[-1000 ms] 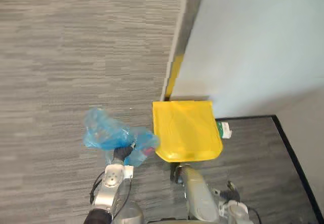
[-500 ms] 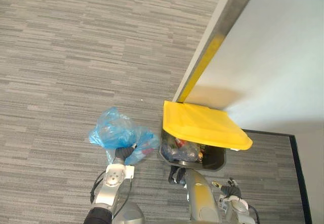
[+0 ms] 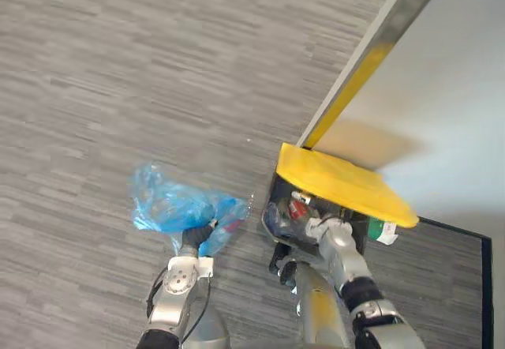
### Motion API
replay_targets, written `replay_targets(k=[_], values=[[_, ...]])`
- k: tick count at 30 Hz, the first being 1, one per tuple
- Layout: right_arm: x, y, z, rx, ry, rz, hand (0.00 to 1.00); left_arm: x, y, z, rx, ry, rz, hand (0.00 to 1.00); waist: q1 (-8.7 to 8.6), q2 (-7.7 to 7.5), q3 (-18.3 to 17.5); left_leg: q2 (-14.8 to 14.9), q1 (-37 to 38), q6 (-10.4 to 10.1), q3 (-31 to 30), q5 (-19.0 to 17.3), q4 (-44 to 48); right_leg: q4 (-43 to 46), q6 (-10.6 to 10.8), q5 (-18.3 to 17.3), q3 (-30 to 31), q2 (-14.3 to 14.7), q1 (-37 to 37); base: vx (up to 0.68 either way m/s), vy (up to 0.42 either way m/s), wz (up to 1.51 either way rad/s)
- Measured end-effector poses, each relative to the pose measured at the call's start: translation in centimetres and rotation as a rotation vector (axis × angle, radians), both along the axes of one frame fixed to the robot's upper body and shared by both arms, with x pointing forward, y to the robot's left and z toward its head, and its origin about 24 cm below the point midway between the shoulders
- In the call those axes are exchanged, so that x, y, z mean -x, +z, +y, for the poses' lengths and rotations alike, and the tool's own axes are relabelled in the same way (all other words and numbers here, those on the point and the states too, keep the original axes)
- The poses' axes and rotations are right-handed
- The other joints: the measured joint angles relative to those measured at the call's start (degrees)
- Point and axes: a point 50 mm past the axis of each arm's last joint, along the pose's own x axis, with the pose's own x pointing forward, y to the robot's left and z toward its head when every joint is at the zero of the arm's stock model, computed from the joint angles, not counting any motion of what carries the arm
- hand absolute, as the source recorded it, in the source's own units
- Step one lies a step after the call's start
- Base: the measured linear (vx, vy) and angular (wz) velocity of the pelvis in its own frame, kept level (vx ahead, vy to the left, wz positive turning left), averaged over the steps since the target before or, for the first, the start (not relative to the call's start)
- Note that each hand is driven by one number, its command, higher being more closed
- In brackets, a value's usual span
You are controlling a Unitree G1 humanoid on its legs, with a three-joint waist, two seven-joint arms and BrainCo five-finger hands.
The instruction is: Gather rubbish on tea table into small bin, then transfer packed bag to large trash can.
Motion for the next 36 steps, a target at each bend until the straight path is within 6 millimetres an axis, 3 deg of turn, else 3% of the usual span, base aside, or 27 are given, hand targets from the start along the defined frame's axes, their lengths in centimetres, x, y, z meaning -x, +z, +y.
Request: replay_targets(k=[2,7,11,23,27,32,36], values=[[-0.5,0.8,-0.5,0.02,-0.005,-0.023,0.0,-0.1,0.4,-0.2,0.009,-0.006,-0.019,1.0,-0.03,0.04,0.3,0.0,0.0,-0.7,-0.1,0.2,0.1,0.2,0.0,0.0,0.0,0.0,0.0,-0.04,-0.001,-0.01],[-3.1,5.6,-4.2,0.16,-0.06,-0.137,0.0,-1.1,1.9,-1.1,0.013,-0.051,-0.093,1.0,-0.08,-0.13,2.4,-0.5,-0.1,-2.6,0.1,0.6,0.5,1.4,-0.1,-0.2,0.8,-0.4,-0.8,-0.03,0.018,-0.03],[-4.6,9.0,-5.6,0.222,-0.088,-0.209,0.0,-1.7,2.8,-1.3,0.025,-0.063,-0.131,1.0,-0.29,-0.27,4.4,-0.7,0.0,-3.2,0.2,0.9,0.7,1.9,-0.7,0.0,1.1,-0.5,-1.1,0.0,0.017,-0.03],[-6.0,13.1,-8.0,0.322,-0.136,-0.259,0.0,-2.6,4.9,-1.7,0.048,-0.105,-0.22,1.0,-0.88,-0.34,5.6,-1.2,-1.3,-4.8,0.2,-0.7,2.6,2.5,-0.8,-0.1,1.6,-1.3,-1.9,-0.01,0.032,-0.01],[-6.4,14.5,-8.5,0.368,-0.136,-0.272,0.0,-3.0,6.6,-3.0,0.078,-0.161,-0.287,1.0,-1.27,-0.31,6.6,-1.3,-1.6,-4.8,0.1,-0.7,2.7,2.4,-0.8,-0.1,1.5,-1.4,-1.9,0.0,0.005,0.01],[-6.9,17.2,-9.5,0.417,-0.153,-0.31,0.0,-3.6,10.0,-6.5,0.12,-0.327,-0.419,1.0,-2.63,-0.18,8.4,-2.2,-3.3,-4.9,-0.4,-1.0,3.8,2.4,-1.6,0.4,1.7,-2.3,-3.0,-0.02,0.02,0.02],[-7.2,18.2,-9.5,0.459,-0.136,-0.319,0.0,-3.7,11.2,-7.9,0.15,-0.395,-0.465,1.0,-3.37,-0.22,8.7,-2.5,-4.1,-4.8,-0.2,-1.1,4.6,2.4,-2.1,0.8,2.1,-2.4,-3.6,-0.01,0.013,-0.03]])
